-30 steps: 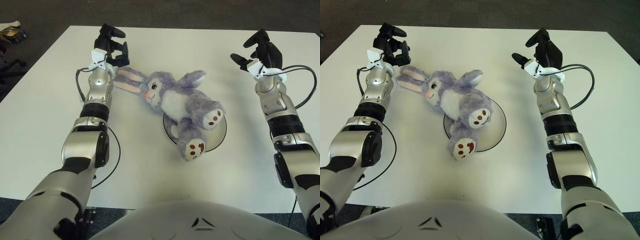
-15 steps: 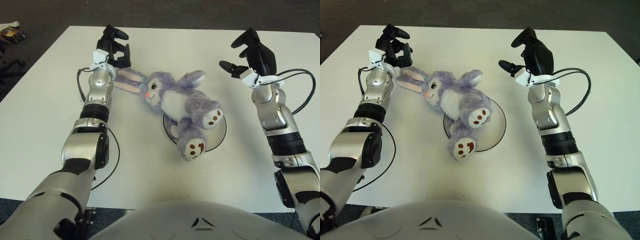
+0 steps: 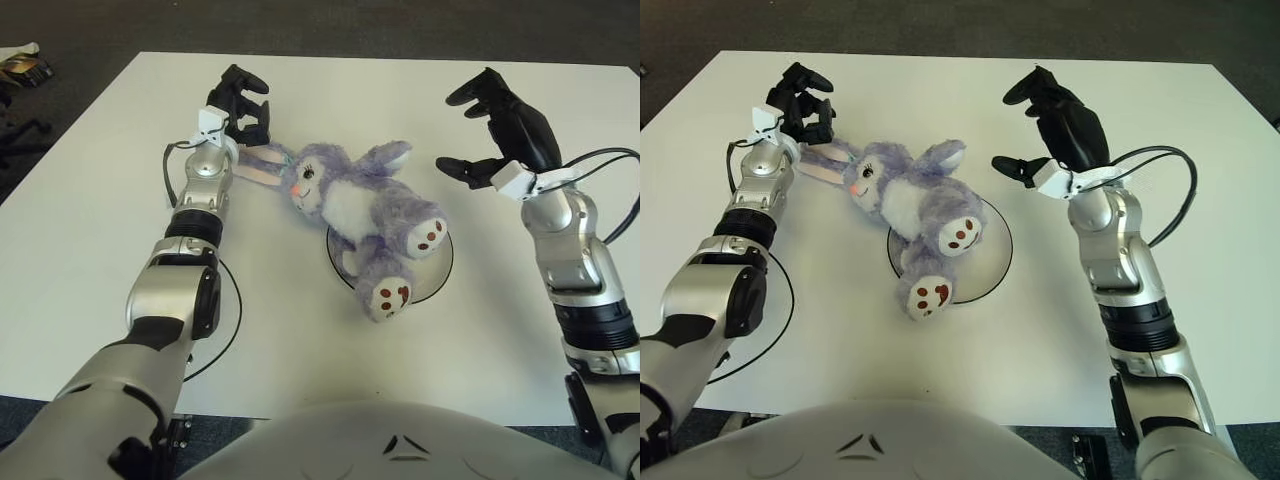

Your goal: Put the doll into the plate.

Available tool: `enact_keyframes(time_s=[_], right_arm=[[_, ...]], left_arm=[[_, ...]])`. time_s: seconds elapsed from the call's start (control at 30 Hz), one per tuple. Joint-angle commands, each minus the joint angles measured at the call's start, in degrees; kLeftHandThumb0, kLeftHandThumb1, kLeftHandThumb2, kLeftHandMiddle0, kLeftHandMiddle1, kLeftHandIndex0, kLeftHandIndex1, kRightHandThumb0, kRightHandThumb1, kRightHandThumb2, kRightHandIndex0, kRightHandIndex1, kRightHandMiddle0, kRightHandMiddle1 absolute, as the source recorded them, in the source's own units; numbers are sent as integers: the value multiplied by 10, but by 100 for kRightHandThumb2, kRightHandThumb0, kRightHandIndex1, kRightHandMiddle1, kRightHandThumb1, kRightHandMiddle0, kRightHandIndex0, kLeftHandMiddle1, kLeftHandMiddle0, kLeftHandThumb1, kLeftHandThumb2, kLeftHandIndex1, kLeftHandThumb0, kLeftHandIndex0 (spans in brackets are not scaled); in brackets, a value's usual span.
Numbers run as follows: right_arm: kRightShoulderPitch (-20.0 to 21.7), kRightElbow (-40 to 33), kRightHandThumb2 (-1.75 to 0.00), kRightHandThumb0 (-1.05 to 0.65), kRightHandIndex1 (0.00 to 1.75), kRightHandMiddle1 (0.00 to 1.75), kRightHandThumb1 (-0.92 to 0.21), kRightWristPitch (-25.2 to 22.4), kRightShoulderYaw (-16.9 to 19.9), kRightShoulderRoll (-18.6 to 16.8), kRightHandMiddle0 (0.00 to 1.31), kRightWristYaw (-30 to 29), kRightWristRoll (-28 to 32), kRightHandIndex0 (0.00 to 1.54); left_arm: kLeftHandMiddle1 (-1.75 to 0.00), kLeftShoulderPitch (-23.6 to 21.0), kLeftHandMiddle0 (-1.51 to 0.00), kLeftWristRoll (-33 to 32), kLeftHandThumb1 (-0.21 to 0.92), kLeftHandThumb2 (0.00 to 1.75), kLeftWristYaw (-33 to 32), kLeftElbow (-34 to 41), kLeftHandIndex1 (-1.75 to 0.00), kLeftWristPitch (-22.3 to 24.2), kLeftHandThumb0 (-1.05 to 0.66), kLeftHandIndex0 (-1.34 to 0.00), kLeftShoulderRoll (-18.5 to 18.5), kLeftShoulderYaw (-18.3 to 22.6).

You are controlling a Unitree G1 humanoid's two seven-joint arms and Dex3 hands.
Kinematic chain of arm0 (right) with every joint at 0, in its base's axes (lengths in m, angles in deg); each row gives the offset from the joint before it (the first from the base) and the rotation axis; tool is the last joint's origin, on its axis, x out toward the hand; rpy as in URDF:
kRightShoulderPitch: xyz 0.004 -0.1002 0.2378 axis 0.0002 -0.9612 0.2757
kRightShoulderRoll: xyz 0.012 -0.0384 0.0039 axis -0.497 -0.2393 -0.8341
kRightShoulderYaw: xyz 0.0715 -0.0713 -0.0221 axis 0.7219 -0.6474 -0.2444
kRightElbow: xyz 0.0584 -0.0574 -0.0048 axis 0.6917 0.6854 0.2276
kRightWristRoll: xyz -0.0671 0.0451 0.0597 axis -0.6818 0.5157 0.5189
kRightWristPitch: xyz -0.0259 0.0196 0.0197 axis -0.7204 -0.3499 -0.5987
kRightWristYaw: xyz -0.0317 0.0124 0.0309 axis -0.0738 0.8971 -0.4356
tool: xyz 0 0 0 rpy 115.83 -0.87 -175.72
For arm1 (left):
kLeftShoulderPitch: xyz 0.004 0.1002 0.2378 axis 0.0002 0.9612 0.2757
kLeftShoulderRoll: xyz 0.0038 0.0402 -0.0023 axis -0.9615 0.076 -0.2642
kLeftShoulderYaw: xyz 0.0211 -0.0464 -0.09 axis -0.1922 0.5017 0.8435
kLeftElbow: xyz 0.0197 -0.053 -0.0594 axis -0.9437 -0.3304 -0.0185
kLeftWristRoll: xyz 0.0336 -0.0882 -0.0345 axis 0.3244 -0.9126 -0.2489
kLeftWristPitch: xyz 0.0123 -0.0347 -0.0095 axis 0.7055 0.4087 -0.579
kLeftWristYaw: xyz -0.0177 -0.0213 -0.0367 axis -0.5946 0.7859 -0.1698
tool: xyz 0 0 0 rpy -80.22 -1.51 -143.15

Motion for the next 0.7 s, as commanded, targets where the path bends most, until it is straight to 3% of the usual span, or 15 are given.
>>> enact_keyframes(time_s=[0.0,0.23,0.5,0.67], right_arm=[[-14,-25,-124,-23,97,127,-11,11,19,13,0,21,14,12],[-98,-101,-123,-28,88,128,-8,43,66,30,2,63,62,16],[-112,-181,-121,-29,83,125,-7,-20,84,16,7,127,143,17],[-132,-206,-122,-30,81,124,-7,-24,100,20,5,152,183,17]], left_arm=[[-175,-12,-45,-1,39,124,4,-9,-175,7,-1,-43,-2,-1],[-175,-44,-43,-8,41,121,4,-70,-175,23,-1,-42,-18,14],[-175,-71,-43,-5,42,121,-20,-116,-175,35,-1,-41,-24,22],[-175,-88,-42,-5,42,120,-26,-139,-175,49,-1,-41,-28,27]])
